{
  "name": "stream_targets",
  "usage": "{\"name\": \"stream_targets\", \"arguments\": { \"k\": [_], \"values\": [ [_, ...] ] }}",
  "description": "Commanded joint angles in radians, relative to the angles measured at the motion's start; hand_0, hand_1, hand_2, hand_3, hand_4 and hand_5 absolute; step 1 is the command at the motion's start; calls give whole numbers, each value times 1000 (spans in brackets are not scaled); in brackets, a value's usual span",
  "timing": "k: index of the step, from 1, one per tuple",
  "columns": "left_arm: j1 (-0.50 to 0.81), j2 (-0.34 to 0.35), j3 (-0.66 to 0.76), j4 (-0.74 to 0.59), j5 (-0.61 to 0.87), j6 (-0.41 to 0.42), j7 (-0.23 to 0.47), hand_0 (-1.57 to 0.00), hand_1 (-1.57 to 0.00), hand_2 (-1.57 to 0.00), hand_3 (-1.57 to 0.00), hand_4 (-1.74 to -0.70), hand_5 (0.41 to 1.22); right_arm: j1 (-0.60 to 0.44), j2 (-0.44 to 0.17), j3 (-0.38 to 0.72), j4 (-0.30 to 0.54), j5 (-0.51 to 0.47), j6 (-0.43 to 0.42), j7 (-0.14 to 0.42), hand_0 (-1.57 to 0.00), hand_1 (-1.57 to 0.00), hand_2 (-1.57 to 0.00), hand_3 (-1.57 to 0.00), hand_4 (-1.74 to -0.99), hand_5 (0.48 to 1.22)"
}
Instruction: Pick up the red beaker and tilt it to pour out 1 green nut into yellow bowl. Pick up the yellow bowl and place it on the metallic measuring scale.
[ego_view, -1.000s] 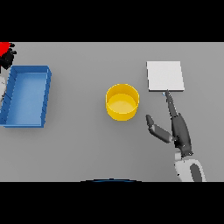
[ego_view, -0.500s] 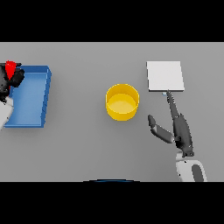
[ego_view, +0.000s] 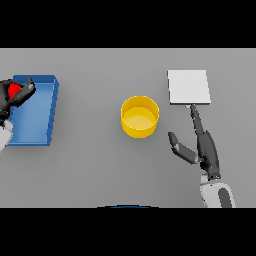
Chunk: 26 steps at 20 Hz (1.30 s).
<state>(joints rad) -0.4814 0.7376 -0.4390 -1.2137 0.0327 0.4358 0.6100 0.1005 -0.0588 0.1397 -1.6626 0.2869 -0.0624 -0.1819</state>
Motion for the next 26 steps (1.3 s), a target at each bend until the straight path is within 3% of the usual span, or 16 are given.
{"name": "stream_targets", "arguments": {
  "k": [1, 4, 6, 9, 12, 16, 20, 25, 26],
  "values": [
    [-5, -1, -8, 7, -2, -14, -1, -772, -637, -652, -614, -920, 677, 3, -2, -3, -8, -7, 3, -4, 1, 1, 1, 1, -1005, 634],
    [-11, 1, -38, 32, -17, -62, -9, -395, -325, -334, -314, -836, 657, -2, -5, 1, -13, -1, 3, -5, 1, 1, 1, 1, -1011, 639],
    [-13, -3, -46, 45, -27, -68, -36, -252, -208, -213, -201, -810, 657, 2, -13, -1, -17, 1, 6, -10, 1, 1, 1, 1, -1012, 639],
    [-21, -8, -36, 77, -21, -73, -71, -129, -106, -109, -102, -790, 649, -15, -15, 6, -10, 16, 7, 28, 1, 1, 1, 1, -1021, 640],
    [-13, -10, -41, 59, -33, -51, -104, -65, -54, -55, -52, -763, 657, -73, -75, 28, 0, 41, 73, 66, 1, 1, 1, 1, -1005, 669],
    [-33, -14, -42, 48, -33, -47, -95, -26, -21, -22, -21, -743, 664, -212, -231, 101, 41, 176, 193, 114, 1, 1, 1, 1, -1094, 677],
    [-33, -7, -42, 54, -29, -56, -92, -10, -8, -8, -8, -733, 680, -339, -326, 203, 94, 314, 278, 79, 1, 1, 1, 1, -1192, 677],
    [-22, 2, -46, 48, -30, -59, -88, -3, -2, -2, -2, -741, 699, -504, -402, 329, 194, 455, 356, -5, 1, 1, 1, 1, -1226, 692],
    [-27, -2, -50, 49, -31, -60, -83, -2, -1, -1, -1, -743, 701, -539, -404, 350, 210, 478, 371, 3, 1, 1, 1, 1, -1227, 698]
  ]
}}
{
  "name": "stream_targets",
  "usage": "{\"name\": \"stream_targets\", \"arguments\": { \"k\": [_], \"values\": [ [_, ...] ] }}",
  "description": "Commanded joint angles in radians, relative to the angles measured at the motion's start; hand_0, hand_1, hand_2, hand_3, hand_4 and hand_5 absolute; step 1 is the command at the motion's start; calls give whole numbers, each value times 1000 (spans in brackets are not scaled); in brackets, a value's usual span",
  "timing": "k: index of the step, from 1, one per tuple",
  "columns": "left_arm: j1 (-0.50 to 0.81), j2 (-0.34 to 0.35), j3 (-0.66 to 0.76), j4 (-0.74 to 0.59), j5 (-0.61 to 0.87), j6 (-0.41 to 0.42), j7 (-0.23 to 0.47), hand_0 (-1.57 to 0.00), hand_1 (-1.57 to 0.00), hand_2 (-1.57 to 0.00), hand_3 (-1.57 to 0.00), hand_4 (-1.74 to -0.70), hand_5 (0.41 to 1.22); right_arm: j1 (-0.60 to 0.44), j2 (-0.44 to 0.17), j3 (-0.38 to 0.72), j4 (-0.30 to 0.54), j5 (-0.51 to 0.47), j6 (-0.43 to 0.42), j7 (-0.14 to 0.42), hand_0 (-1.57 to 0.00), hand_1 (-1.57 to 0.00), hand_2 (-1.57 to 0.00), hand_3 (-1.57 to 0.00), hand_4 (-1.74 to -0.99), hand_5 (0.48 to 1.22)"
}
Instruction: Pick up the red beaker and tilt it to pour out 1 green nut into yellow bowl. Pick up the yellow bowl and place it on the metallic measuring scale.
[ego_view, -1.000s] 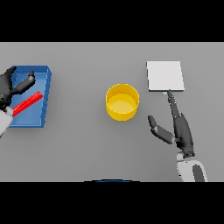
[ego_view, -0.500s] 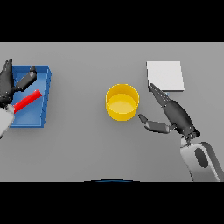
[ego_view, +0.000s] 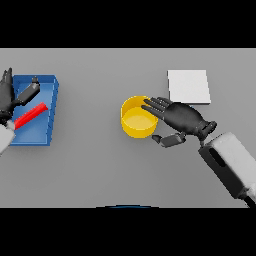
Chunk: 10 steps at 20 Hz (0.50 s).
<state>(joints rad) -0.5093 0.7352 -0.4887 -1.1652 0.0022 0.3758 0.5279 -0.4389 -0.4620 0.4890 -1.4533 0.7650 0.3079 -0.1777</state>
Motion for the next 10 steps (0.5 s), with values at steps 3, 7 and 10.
{"name": "stream_targets", "arguments": {
  "k": [3, 7, 10],
  "values": [
    [8, 17, 7, -1, 7, -11, -18, 0, 0, 0, 0, -745, 704, -71, -6, 66, 59, 55, 43, -32, 1, 1, 1, 1, -1215, 711],
    [21, 14, 7, -16, 12, -2, -17, 0, 0, 0, 1, -747, 701, -131, 31, 128, 141, 86, 95, -37, 1, 1, 1, 1, -1221, 722],
    [23, 19, 3, -20, 3, 3, -16, 1, 1, 1, 1, -738, 698, -178, 65, 156, 197, 101, 111, -35, 1, 1, 1, 1, -1238, 727]
  ]
}}
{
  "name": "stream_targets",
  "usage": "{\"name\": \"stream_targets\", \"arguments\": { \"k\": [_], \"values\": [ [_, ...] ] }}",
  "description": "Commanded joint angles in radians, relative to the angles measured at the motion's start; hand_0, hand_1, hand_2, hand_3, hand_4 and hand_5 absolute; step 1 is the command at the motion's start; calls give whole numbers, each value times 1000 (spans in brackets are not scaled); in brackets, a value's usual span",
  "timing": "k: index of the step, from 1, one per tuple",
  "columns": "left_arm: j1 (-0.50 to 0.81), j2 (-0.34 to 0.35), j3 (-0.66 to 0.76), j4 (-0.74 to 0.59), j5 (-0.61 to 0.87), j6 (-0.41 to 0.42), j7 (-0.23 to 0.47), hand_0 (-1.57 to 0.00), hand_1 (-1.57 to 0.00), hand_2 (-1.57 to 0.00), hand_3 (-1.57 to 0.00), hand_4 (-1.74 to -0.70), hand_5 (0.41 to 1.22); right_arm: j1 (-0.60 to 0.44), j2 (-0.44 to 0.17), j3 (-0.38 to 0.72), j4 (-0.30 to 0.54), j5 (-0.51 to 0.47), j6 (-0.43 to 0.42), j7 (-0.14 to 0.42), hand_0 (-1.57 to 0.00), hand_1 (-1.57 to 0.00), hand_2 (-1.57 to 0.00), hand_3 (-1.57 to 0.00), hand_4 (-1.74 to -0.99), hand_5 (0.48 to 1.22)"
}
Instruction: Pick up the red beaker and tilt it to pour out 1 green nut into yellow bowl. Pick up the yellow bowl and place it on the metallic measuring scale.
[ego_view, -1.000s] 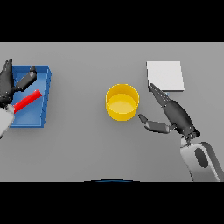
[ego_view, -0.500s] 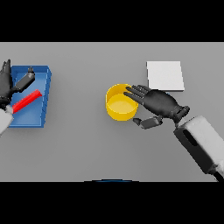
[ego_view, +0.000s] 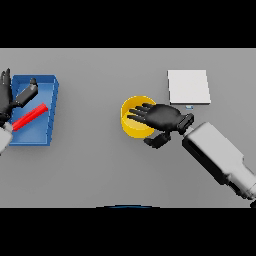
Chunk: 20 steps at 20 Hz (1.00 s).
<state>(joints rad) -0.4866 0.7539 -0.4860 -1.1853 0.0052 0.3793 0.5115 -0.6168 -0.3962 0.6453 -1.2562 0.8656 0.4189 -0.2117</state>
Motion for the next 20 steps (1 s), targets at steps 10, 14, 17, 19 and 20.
{"name": "stream_targets", "arguments": {
  "k": [10, 14, 17, 19, 20],
  "values": [
    [13, 17, 17, -2, 14, -1, -24, 1, 1, 1, 1, -746, 698, -95, 53, 52, 144, 31, 54, 7, 1, 1, 1, -2, -1270, 740],
    [2, 12, 18, 20, 19, -14, -17, 1, 1, 1, 1, -745, 699, -93, 71, 53, 161, 19, 89, 29, 1, 1, -23, -72, -1289, 758],
    [0, 12, 20, 25, 14, -6, -23, 1, 1, 1, 1, -752, 701, -82, 72, 48, 162, 14, 108, 58, -161, -135, -147, -182, -1321, 839],
    [0, 5, 15, 19, 9, 0, -25, 1, 1, 1, 1, -755, 703, -83, 63, 48, 151, 7, 119, 31, -669, -652, -614, -309, -1394, 976],
    [3, 9, 13, 9, 9, -2, -21, 1, 1, 1, 1, -755, 704, -82, 62, 46, 148, -3, 132, 21, -849, -836, -806, -399, -1463, 1025]
  ]
}}
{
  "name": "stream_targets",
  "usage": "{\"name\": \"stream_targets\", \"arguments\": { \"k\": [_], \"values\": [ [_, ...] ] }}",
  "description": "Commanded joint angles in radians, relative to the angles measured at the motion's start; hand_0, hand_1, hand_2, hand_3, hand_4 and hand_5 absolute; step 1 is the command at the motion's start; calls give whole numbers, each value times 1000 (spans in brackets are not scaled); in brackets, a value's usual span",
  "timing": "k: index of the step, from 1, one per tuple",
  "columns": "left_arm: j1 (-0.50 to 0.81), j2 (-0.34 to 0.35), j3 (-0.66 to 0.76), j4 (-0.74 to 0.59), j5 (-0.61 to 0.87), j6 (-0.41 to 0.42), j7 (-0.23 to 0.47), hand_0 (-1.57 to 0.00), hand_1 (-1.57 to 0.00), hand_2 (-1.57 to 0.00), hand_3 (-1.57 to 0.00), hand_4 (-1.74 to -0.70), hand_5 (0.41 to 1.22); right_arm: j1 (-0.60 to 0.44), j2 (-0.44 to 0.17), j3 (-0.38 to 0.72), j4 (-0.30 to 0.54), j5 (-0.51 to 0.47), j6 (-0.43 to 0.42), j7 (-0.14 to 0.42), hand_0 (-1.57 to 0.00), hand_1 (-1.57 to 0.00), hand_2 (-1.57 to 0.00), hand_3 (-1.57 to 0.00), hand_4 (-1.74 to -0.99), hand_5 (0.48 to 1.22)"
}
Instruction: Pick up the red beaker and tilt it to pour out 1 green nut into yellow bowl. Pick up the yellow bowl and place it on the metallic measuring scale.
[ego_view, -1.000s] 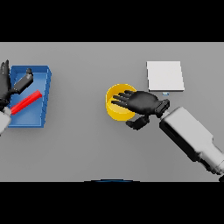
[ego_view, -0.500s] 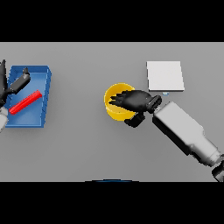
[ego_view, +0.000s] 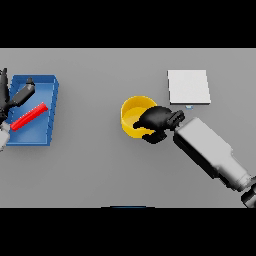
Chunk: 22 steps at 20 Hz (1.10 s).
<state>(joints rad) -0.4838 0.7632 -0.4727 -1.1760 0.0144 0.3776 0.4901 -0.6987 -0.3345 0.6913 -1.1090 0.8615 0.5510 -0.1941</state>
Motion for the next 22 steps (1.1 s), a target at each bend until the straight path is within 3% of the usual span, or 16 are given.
{"name": "stream_targets", "arguments": {
  "k": [1, 2, 5, 9, 13, 18, 22],
  "values": [
    [-1, 8, 4, 0, 3, -6, 1, 1, 1, 1, 1, -756, 703, -1, 2, 3, 3, -2, 5, 2, -993, -983, -959, -552, -1514, 1064],
    [-4, 6, 2, -1, -1, -3, 6, 1, 1, 1, 1, -756, 701, -7, -4, 4, 3, -8, 21, -5, -1109, -1100, -1081, -706, -1557, 1096],
    [-1, 12, -1, -10, -3, -6, 9, 1, 1, 1, 1, -750, 695, -14, -3, 7, 3, -19, 36, 10, -1334, -1330, -1205, -1120, -1647, 1157],
    [-9, 6, -7, 15, -9, -12, 5, 1, 1, 1, 1, -735, 689, -17, -17, 11, 5, -33, 15, -15, -1474, -1472, -1281, -1365, -1702, 1195],
    [-17, -2, -12, 17, -14, -9, 5, 1, 1, 1, 1, -731, 685, -13, -34, 9, -38, -38, 15, -2, -1531, -1531, -1306, -1405, -1725, 1210],
    [-25, 5, -5, 26, -12, -16, -6, 1, 1, 1, 1, -735, 690, -30, -77, -39, -108, -70, 72, 43, -1558, -1558, -1404, -1266, -1736, 1217],
    [-16, 16, -1, 13, -10, -16, -11, 1, 1, 1, 1, -739, 693, -48, -113, -87, -172, -87, 83, 79, -1566, -1566, -1422, -1268, -1739, 1220]
  ]
}}
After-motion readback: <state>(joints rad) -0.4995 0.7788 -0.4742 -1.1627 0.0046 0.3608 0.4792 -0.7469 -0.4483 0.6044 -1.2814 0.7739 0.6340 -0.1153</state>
